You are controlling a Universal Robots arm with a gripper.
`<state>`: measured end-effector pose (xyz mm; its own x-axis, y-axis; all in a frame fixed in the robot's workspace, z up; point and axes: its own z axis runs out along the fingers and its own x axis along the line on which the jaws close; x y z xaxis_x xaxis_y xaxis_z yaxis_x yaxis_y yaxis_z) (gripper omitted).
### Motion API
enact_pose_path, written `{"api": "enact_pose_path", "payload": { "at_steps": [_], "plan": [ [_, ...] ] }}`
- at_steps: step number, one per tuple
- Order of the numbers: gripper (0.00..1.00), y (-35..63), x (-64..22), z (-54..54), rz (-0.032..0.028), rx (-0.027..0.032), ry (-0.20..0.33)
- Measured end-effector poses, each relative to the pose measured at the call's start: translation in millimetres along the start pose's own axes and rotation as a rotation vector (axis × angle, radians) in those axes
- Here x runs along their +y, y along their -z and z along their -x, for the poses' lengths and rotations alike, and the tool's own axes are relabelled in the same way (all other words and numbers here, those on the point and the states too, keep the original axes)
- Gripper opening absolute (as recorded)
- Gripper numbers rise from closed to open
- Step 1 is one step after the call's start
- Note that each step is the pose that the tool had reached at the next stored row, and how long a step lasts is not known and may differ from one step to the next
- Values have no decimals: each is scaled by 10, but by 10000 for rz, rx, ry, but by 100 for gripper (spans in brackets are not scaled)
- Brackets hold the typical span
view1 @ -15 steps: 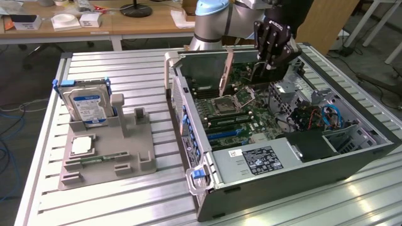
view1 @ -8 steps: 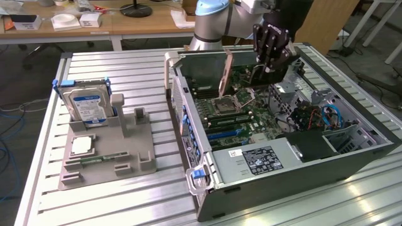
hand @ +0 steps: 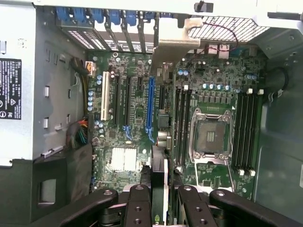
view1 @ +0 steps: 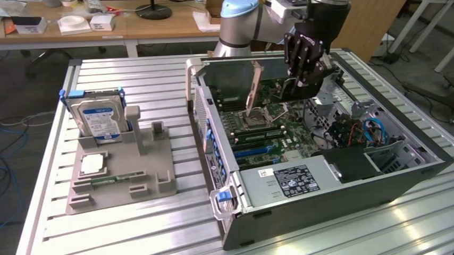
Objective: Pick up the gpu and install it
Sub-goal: 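Insert the gpu into the slot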
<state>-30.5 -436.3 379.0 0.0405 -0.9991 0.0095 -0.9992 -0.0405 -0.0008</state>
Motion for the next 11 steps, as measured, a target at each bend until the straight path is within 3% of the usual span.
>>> {"api": "enact_pose_path", "payload": {
  "at_steps": [11],
  "plan": [
    [27,-78,0,0,0,0,0]
  ]
}}
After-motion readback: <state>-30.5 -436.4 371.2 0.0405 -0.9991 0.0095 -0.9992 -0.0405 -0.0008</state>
